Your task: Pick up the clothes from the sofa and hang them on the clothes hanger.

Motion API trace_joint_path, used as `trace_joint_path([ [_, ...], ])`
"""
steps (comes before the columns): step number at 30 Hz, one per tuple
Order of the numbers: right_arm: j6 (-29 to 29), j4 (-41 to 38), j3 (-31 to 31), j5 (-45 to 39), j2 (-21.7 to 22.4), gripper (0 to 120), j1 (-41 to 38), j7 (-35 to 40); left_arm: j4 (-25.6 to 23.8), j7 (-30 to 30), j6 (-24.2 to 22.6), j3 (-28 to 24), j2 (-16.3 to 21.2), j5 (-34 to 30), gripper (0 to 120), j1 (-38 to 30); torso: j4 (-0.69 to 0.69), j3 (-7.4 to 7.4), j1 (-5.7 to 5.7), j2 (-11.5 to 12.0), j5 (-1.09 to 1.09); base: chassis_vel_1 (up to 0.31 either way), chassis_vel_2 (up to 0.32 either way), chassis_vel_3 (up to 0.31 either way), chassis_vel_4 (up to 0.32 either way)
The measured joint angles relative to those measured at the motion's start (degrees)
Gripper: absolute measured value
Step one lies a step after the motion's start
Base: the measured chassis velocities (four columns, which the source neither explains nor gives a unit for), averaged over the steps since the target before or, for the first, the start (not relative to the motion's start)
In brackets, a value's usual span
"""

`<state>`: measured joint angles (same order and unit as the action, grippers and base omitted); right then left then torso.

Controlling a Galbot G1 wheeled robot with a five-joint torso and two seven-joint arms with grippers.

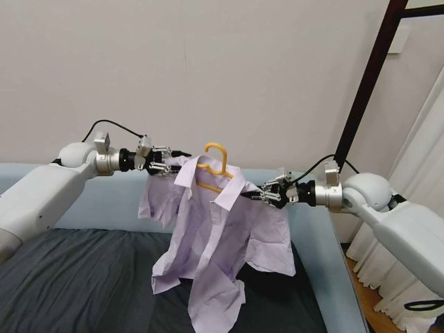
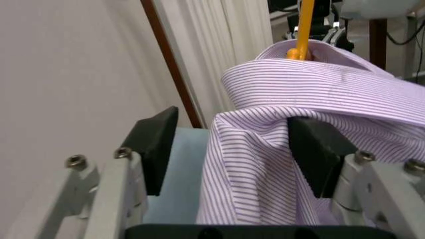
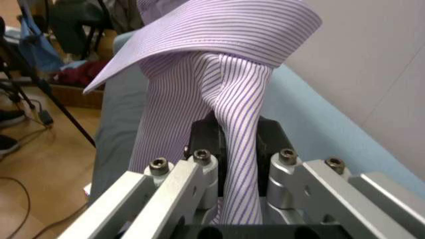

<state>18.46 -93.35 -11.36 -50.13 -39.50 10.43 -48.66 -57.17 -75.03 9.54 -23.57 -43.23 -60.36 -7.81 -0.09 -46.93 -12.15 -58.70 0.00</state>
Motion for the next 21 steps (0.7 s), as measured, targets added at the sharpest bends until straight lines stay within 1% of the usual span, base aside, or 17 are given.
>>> trace_joint_path([
  [2, 1.64, -1.16, -0.06, -3.14, 1.81, 8, -1.66, 0.69, -0.79, 0.00, 0.00, 0.98, 1.53, -2.72, 76, 1.18, 0.02, 0.00, 0.00, 0.00, -0.02, 0.000, 0.000, 0.000, 0.000],
  [3, 1.64, -1.16, -0.06, -3.14, 1.81, 8, -1.66, 0.69, -0.79, 0.00, 0.00, 0.98, 1.53, -2.72, 76, 1.18, 0.02, 0.00, 0.00, 0.00, -0.02, 0.000, 0.000, 0.000, 0.000],
  [6, 2.86, -2.03, -1.27, -4.56, 4.32, 8, -4.46, 1.09, -2.22, 0.89, -0.11, 3.10, 3.09, -8.05, 90, 3.25, 0.00, 0.00, 0.01, 0.00, -0.01, 0.000, 0.000, 0.000, 0.000],
  [7, 3.20, -2.13, -1.57, -4.75, 5.02, 8, -5.47, 1.09, -2.78, 1.51, -0.16, 4.13, 3.45, -9.87, 93, 4.15, 0.00, 0.00, 0.01, 0.00, -0.02, 0.000, 0.000, 0.000, 0.000],
  [8, 3.20, -2.13, -1.57, -4.75, 5.02, 8, -5.47, 1.09, -2.78, 1.51, -0.16, 4.13, 3.45, -9.87, 93, 4.15, 0.00, 0.00, 0.01, 0.00, -0.02, 0.000, 0.000, 0.000, 0.000],
  [9, 3.52, -2.15, -1.84, -5.14, 5.59, 8, -6.75, 1.09, -3.53, 2.32, -0.17, 5.63, 3.76, -11.86, 98, 5.40, -0.01, 0.00, 0.01, 0.00, -0.01, 0.000, 0.000, 0.000, 0.000],
  [12, 4.13, -2.05, -2.46, -5.89, 6.13, 8, -10.08, 1.23, -5.80, 4.24, -0.33, 9.78, 4.55, -15.01, 100, 8.68, -0.01, 0.00, 0.01, 0.00, -0.01, 0.000, 0.000, 0.000, 0.000],
  [13, 4.13, -2.05, -2.46, -5.89, 6.13, 8, -10.08, 1.23, -5.80, 4.24, -0.33, 9.78, 4.55, -15.01, 100, 8.68, -0.01, 0.00, 0.01, 0.00, -0.01, 0.000, 0.000, 0.000, 0.000],
  [15, 4.61, -1.92, -2.65, -6.57, 6.18, 8, -11.90, 1.80, -8.21, 5.31, -1.40, 12.45, 5.58, -16.31, 100, 11.39, 0.00, 0.00, 0.01, 0.00, -0.02, 0.000, 0.000, 0.000, 0.000],
  [17, 5.01, -1.84, -2.58, -7.42, 5.89, 8, -12.50, 2.46, -11.50, 6.65, -2.65, 15.39, 6.74, -16.55, 100, 15.13, 0.00, 0.00, 0.01, 0.00, -0.01, 0.000, 0.000, 0.000, 0.000],
  [18, 5.01, -1.84, -2.58, -7.42, 5.89, 8, -12.50, 2.46, -11.50, 6.65, -2.65, 15.39, 6.74, -16.55, 100, 15.13, 0.00, 0.00, 0.01, 0.00, -0.01, 0.000, 0.000, 0.000, 0.000],
  [20, 5.09, -1.83, -2.33, -7.90, 5.65, 8, -12.31, 2.75, -13.50, 7.77, -2.96, 16.84, 7.47, -16.15, 100, 17.45, 0.01, 0.00, 0.01, 0.00, -0.02, 0.000, 0.000, 0.000, 0.000],
  [21, 5.11, -1.82, -2.05, -8.36, 5.41, 8, -11.78, 3.17, -15.26, 8.46, -3.08, 17.89, 8.11, -15.76, 100, 19.43, 0.01, 0.00, 0.01, 0.00, -0.02, 0.000, 0.000, 0.000, 0.000],
])
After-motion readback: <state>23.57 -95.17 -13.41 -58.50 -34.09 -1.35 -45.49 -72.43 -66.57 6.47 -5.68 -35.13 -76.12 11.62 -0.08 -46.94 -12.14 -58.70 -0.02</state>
